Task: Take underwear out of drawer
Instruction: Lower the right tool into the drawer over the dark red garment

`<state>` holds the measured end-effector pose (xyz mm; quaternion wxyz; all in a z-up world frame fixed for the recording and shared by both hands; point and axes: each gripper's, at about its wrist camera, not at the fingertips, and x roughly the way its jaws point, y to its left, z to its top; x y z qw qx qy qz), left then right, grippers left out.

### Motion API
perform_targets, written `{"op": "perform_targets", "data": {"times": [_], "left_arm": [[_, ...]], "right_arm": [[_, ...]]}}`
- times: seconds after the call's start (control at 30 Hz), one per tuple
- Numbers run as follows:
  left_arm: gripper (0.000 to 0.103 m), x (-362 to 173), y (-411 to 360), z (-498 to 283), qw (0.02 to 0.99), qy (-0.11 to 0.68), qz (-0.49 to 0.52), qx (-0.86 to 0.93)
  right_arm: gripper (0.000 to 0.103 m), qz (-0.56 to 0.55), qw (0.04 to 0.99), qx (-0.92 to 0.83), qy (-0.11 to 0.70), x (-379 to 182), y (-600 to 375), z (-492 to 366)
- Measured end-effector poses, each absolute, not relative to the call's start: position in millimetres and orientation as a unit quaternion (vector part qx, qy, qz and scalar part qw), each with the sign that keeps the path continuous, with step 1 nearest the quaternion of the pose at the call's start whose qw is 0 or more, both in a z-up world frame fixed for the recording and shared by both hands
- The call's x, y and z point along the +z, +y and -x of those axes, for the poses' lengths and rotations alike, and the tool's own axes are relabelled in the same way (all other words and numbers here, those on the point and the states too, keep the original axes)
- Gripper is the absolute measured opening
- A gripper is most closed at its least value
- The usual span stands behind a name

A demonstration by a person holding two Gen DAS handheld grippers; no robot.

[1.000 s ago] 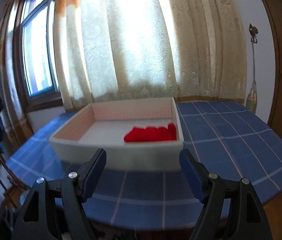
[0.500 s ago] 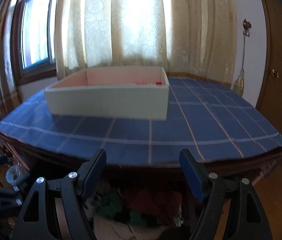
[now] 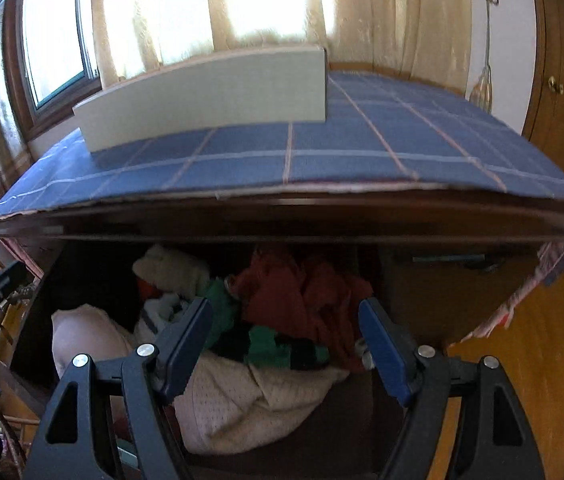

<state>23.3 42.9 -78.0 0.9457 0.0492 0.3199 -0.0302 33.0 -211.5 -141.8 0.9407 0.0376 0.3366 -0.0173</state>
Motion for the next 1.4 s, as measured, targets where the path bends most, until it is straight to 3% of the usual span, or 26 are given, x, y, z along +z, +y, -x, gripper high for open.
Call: {"op": "perform_targets", "data": {"times": [0.8, 1.4], "left_arm": [[0.103, -89, 47, -28, 0.941, 0.334, -0.043, -0.026], [0.103, -92, 47, -30, 0.940, 0.338, -0.040, -0.025]], "right_arm": [[0.077, 0.044, 0.880, 0.006, 0.474, -195, -196, -137], [0.073, -0.006, 0.859, 0.021, 0.512, -205, -225, -164]]}}
